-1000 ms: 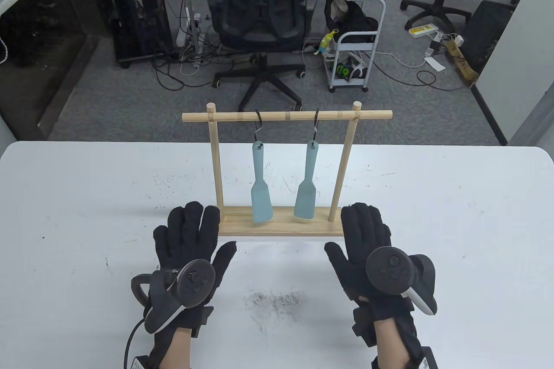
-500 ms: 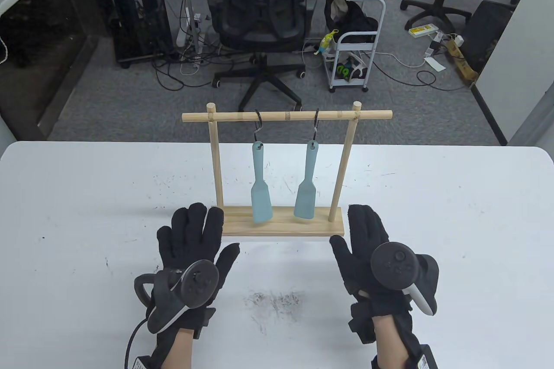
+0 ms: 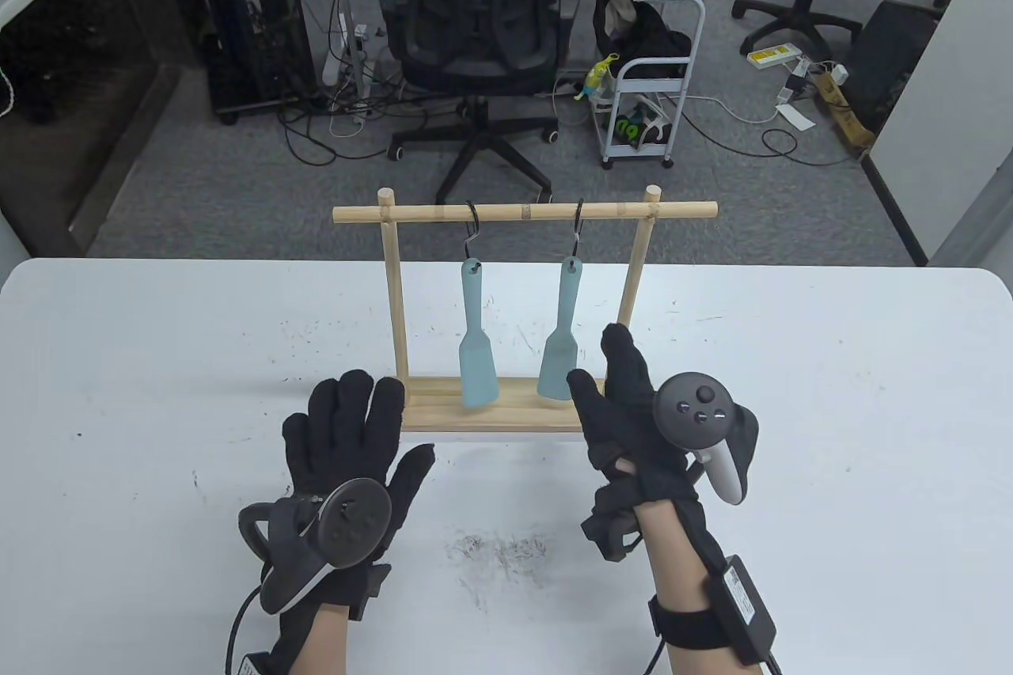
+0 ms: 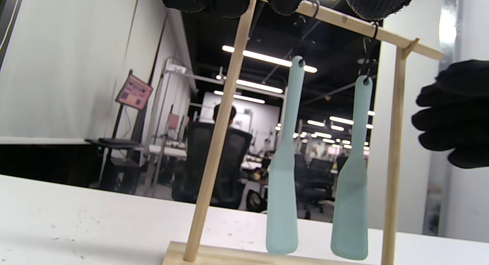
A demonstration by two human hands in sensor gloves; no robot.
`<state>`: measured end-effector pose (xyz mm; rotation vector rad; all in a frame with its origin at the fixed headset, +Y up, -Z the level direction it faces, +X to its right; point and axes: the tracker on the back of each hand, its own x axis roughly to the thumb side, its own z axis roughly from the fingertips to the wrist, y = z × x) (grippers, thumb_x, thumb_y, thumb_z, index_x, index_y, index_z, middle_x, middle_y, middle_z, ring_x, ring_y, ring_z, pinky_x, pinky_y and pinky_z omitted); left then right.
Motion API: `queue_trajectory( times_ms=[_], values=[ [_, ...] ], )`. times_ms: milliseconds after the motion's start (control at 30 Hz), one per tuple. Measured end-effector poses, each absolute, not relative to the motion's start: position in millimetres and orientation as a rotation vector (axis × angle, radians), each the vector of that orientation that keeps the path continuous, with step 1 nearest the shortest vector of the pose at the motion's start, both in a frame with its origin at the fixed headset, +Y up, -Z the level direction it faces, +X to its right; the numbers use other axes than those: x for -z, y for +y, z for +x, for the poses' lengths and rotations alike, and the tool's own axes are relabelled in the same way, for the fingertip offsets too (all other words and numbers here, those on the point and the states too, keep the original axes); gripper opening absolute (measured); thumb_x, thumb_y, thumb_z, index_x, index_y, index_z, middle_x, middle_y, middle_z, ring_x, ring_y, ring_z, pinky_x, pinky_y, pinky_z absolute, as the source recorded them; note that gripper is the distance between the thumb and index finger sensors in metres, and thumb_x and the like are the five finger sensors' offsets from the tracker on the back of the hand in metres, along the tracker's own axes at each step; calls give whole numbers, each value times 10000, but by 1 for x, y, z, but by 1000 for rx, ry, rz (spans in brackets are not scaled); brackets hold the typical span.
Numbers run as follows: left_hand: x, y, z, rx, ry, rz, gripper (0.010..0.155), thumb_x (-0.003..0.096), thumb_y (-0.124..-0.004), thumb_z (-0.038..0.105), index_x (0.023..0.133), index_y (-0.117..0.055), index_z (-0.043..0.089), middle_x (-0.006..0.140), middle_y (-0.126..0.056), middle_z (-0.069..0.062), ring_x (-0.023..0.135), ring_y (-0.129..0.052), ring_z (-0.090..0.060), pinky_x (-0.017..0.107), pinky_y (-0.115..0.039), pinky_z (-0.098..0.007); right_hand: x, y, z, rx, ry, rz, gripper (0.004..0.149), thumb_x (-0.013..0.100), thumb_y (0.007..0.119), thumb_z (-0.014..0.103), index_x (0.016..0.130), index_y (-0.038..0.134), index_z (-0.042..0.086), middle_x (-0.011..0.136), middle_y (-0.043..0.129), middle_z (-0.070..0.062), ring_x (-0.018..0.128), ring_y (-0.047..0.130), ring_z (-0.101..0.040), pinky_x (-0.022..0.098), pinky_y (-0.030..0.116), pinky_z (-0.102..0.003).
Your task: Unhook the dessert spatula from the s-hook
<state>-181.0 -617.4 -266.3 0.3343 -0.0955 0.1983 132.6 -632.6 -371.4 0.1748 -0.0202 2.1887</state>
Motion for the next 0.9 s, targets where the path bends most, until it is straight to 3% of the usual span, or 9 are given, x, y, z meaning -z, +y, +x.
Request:
queue_trajectory(
  times_ms=[133, 300, 533, 900],
  values=[
    [267, -617, -182, -202, -94, 329, 785, 569, -609, 684, 1243, -424, 327, 1325, -437, -117, 1197, -444, -448, 812, -433, -705, 394, -636, 122, -2174, 1, 123, 788, 523, 719, 516, 1107, 317, 173, 1143, 433, -172, 1019, 546, -432, 716, 518, -565],
    [265, -616, -184, -217, -98, 332, 784, 570, -610, 682, 1243, -426, 324, 1324, -437, -118, 1197, -442, -450, 812, -435, -703, 419, -647, 116, -2068, 46, 107, 834, 526, 713, 508, 1095, 213, 159, 1152, 304, -181, 1046, 389, -453, 735, 410, -585],
    [266, -616, -185, -233, -101, 325, 783, 569, -607, 684, 1243, -433, 326, 1324, -438, -118, 1196, -443, -450, 812, -440, -702, 442, -661, 116, -1912, 159, 97, 820, 534, 702, 500, 1099, 215, 161, 1157, 316, -179, 1049, 393, -455, 735, 408, -588],
    [265, -614, -190, -245, -92, 336, 791, 571, -607, 684, 1246, -414, 319, 1325, -436, -118, 1195, -442, -455, 811, -440, -703, 462, -674, 125, -1749, 233, 82, 710, 534, 725, 435, 1111, 382, 203, 1133, 539, -134, 1045, 468, -445, 726, 427, -602]
  ],
)
